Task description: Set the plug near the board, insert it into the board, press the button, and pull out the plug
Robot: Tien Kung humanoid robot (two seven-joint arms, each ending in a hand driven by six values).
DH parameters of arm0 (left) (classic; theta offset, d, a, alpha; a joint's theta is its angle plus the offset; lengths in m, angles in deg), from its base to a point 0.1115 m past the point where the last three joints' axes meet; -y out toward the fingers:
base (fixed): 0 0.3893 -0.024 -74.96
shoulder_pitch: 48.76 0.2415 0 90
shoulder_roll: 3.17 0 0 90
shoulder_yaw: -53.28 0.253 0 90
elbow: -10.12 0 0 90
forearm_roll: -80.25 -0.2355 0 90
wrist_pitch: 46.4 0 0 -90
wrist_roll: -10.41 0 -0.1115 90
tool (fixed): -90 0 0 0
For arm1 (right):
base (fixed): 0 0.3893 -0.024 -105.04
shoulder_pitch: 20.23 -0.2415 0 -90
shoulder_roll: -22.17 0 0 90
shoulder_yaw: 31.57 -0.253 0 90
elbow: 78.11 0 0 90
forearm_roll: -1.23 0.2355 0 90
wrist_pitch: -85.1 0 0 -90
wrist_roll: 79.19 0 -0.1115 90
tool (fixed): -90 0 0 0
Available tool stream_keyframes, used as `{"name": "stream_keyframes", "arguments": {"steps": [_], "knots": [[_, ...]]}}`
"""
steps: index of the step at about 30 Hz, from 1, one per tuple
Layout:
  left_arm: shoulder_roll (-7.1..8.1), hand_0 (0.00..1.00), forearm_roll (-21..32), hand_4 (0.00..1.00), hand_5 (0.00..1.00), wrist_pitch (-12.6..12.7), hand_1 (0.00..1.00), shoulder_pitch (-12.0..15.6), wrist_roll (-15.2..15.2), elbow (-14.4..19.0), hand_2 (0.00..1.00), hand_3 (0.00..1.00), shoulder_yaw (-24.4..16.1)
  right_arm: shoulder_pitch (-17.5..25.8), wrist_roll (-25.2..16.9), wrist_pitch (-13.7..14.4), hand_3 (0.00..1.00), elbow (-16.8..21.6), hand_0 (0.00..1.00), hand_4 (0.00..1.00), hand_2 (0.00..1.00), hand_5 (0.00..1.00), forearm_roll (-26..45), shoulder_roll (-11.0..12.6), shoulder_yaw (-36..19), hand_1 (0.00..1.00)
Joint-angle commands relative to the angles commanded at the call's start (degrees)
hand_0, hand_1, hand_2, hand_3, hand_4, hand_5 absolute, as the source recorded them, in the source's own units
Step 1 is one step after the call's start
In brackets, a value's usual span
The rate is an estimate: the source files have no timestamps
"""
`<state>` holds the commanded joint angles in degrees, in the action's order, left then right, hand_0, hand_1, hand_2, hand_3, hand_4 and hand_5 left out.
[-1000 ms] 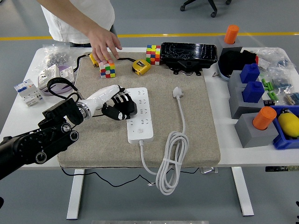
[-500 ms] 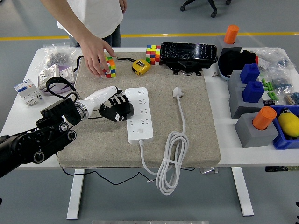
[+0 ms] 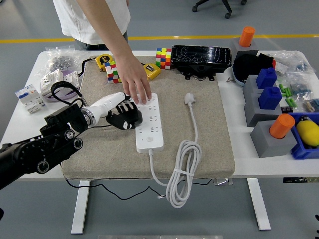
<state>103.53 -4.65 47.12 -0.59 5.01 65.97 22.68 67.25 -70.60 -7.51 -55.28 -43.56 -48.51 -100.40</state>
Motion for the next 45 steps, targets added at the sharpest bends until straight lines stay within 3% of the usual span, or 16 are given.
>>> {"name": "stream_keyframes", "arguments": {"steps": [1, 6, 7, 12, 13, 17, 22, 25, 26, 30, 34, 37, 39, 43, 44, 45], "knots": [[-0.01, 0.653, 0.16, 0.974, 0.002, -0.43, 0.704, -0.01, -0.34, -0.04, 0.66, 0.658, -0.08, -0.02, 0.0, 0.01, 0.72, -0.01, 0.742, 0.992, 0.719, 0.666, -0.01, 0.01, 0.01, 0.714], [0.03, 0.653, 0.32, 0.974, 0.002, -1.57, 0.704, -0.12, -1.04, -0.1, 0.66, 0.658, -0.36, -0.03, 0.0, -0.04, 0.72, -0.01, 0.742, 0.992, 0.719, 0.666, -0.02, -0.01, -0.09, 0.714], [0.04, 0.683, 0.34, 0.998, 0.09, -1.66, 0.759, -0.13, -1.11, -0.09, 0.771, 0.783, -0.44, -0.03, 0.0, -0.04, 0.718, -0.02, 0.742, 0.992, 0.718, 0.665, -0.06, -0.01, -0.11, 0.714], [0.06, 0.683, 0.66, 0.998, 0.09, -1.63, 0.759, -0.12, -1.07, -0.12, 0.771, 0.783, -0.89, -0.03, -0.01, -0.04, 0.718, -0.01, 0.742, 0.992, 0.718, 0.665, -0.04, -0.01, -0.12, 0.714], [0.07, 0.693, 0.73, 0.998, 0.161, -1.6, 0.769, -0.11, -1.04, -0.09, 0.786, 0.801, -0.97, -0.02, 0.0, -0.06, 0.718, 0.0, 0.741, 0.992, 0.719, 0.665, -0.04, -0.01, -0.09, 0.714], [0.14, 0.693, 1.06, 0.998, 0.161, -1.18, 0.769, 0.2, -0.79, 0.22, 0.786, 0.801, -1.64, -0.01, -0.01, -0.07, 0.718, 0.03, 0.741, 0.992, 0.719, 0.665, -0.07, -0.02, -0.06, 0.714], [0.47, 0.692, 1.07, 0.998, 0.2, -0.08, 0.767, 2.13, -0.61, 2.45, 0.785, 0.8, -5.27, 0.06, -0.03, -0.07, 0.717, 0.1, 0.742, 0.992, 0.719, 0.665, -0.15, 0.01, -0.06, 0.714], [0.92, 0.692, 0.41, 0.998, 0.2, 1.31, 0.767, 4.83, -0.4, 5.76, 0.785, 0.8, -9.32, 0.09, -0.01, -0.1, 0.717, 0.06, 0.742, 0.992, 0.719, 0.665, -0.22, 0.02, -0.03, 0.714], [1.04, 0.691, 0.01, 0.998, 0.264, 1.64, 0.763, 5.58, -0.42, 6.76, 0.778, 0.789, -10.56, 0.1, -0.01, -0.1, 0.716, 0.05, 0.742, 0.993, 0.719, 0.665, -0.24, 0.02, -0.04, 0.714], [2.02, 0.691, -1.23, 0.998, 0.264, 4.32, 0.763, 10.04, -0.17, 12.33, 0.778, 0.789, -15.85, 0.11, -0.01, -0.11, 0.716, 0.07, 0.742, 0.993, 0.719, 0.665, -0.37, 0.0, -0.13, 0.714], [3.87, 0.683, -3.07, 0.958, 0.326, 6.83, 0.749, 16.06, -1.49, 19.31, 0.755, 0.748, -20.13, 0.28, 0.0, -0.1, 0.717, 0.15, 0.74, 0.993, 0.719, 0.663, -0.54, 0.03, -0.35, 0.714], [4.99, 0.683, -4.33, 0.958, 0.326, 6.7, 0.749, 19.6, -3.27, 22.96, 0.755, 0.748, -20.96, 0.44, 0.02, -0.12, 0.717, 0.19, 0.74, 0.993, 0.719, 0.663, -0.67, 0.06, -0.48, 0.714], [6.06, 0.706, -4.8, 0.905, 0.356, 5.64, 0.77, 22.02, -5.32, 25.28, 0.772, 0.741, -20.84, 0.67, 0.02, -0.12, 0.717, 0.32, 0.741, 0.993, 0.719, 0.664, -0.78, 0.03, -0.77, 0.714], [6.7, 0.706, -4.49, 0.905, 0.356, 3.76, 0.77, 24.08, -7.37, 27.01, 0.772, 0.741, -20.06, 0.95, 0.03, -0.11, 0.717, 0.56, 0.741, 0.993, 0.719, 0.664, -1.03, 0.01, -1.18, 0.714], [6.61, 0.754, -4.34, 0.78, 0.38, 3.58, 0.807, 24.23, -7.56, 27.05, 0.789, 0.709, -19.91, 0.96, 0.04, -0.11, 0.718, 0.56, 0.742, 0.995, 0.719, 0.662, -1.07, 0.02, -1.19, 0.715], [6.52, 0.754, -4.26, 0.78, 0.38, 3.51, 0.807, 24.26, -7.66, 27.03, 0.789, 0.709, -19.81, 0.97, 0.04, -0.11, 0.718, 0.59, 0.742, 0.995, 0.719, 0.662, -1.06, 0.03, -1.18, 0.715]]}}
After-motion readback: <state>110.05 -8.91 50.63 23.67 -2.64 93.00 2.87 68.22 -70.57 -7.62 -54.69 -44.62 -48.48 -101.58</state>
